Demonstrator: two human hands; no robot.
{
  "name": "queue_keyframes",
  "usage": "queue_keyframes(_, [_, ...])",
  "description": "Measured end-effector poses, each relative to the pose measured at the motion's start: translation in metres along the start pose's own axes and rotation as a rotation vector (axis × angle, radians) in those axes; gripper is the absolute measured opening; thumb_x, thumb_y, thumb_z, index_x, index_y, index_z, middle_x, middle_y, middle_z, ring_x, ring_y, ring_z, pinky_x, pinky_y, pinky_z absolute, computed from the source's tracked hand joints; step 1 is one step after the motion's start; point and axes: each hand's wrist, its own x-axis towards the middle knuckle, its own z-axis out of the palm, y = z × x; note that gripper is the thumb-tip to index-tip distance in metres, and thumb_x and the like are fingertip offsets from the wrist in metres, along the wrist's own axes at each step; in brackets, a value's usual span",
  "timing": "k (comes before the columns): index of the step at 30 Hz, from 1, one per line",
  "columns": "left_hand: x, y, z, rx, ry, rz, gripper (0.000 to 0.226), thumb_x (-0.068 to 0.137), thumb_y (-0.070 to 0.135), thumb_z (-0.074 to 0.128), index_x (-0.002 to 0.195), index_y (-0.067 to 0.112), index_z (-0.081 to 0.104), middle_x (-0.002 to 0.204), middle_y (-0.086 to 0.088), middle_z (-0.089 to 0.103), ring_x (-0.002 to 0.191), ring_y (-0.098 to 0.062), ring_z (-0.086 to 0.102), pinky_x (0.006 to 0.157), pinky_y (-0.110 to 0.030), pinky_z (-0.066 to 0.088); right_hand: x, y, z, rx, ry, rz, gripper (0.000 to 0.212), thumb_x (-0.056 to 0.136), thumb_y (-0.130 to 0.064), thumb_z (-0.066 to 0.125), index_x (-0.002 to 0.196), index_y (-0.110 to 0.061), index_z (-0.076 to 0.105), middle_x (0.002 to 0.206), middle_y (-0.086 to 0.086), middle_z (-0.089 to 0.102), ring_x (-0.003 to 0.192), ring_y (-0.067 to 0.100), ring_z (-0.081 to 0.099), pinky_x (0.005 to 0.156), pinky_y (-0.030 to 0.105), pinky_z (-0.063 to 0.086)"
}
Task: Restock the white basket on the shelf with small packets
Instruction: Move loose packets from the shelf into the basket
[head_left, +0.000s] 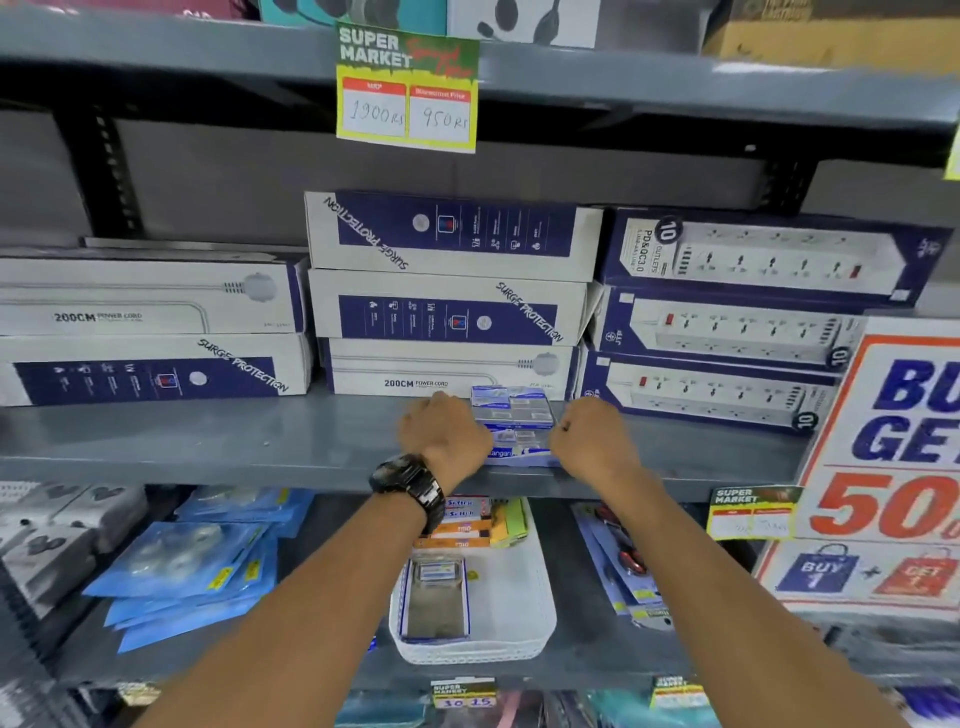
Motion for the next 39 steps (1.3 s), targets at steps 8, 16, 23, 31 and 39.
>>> queue_keyframes(8, [-0.063,-0.018,0.003,0.107,0.126,0.136,0.027,0.089,0.026,0.046,0.078,0.016,0.069,0.149,-0.004,0.042,0.139,-0.026,0.028,0.111,-0.045,0.025,-0.081,-0.001,-0.02,-0.129,0.007,-0.188,0.026,0.084,-0.019,0.057,0.063,-0.01,0.068,0.143,0.006,0.05,0.145,0.028,0.018,0.12,0.045,0.011])
queue_keyframes(16, [-0.165,-0.044,0.008,0.027,0.294,0.196,0.038,0.08,0.034,0.033,0.07,0.02,0.067,0.142,-0.006,0.051,0.137,-0.028,0.036,0.105,-0.053,0.038,-0.187,0.012,-0.024,-0.017,0.067,-0.267,0.023,0.084,-0.019,0.063,0.062,-0.019,0.063,0.146,-0.011,0.044,0.147,0.007,0.004,0.119,0.047,0.019])
queue_keyframes(23, [-0.204,-0.074,0.06,0.099,0.31,0.21,0.032,0.079,0.03,0.041,0.071,0.019,0.07,0.141,-0.008,0.053,0.131,-0.037,0.045,0.095,-0.057,0.044,-0.226,0.05,0.024,0.039,0.132,-0.284,0.02,0.081,-0.023,0.053,0.066,-0.019,0.066,0.137,-0.008,0.053,0.143,0.018,0.026,0.1,0.056,0.044])
queue_keyframes(31, [-0.18,-0.096,0.132,0.125,0.104,0.086,0.034,0.084,0.033,0.037,0.078,0.021,0.069,0.147,-0.007,0.044,0.139,-0.032,0.031,0.105,-0.057,0.037,-0.207,0.097,0.086,-0.062,0.044,-0.21,0.013,0.079,-0.005,0.068,0.068,-0.012,0.067,0.135,0.003,0.056,0.141,0.024,0.029,0.11,0.058,0.032])
queue_keyframes(39, [-0.105,-0.115,0.216,0.138,-0.125,-0.008,0.028,0.089,0.028,0.048,0.105,0.018,0.068,0.159,-0.006,0.021,0.147,-0.033,0.01,0.117,-0.057,0.013,-0.129,0.144,0.156,-0.22,-0.056,-0.219,0.017,0.084,-0.016,0.058,0.075,-0.013,0.072,0.129,0.004,0.06,0.136,0.028,0.037,0.114,0.056,0.024])
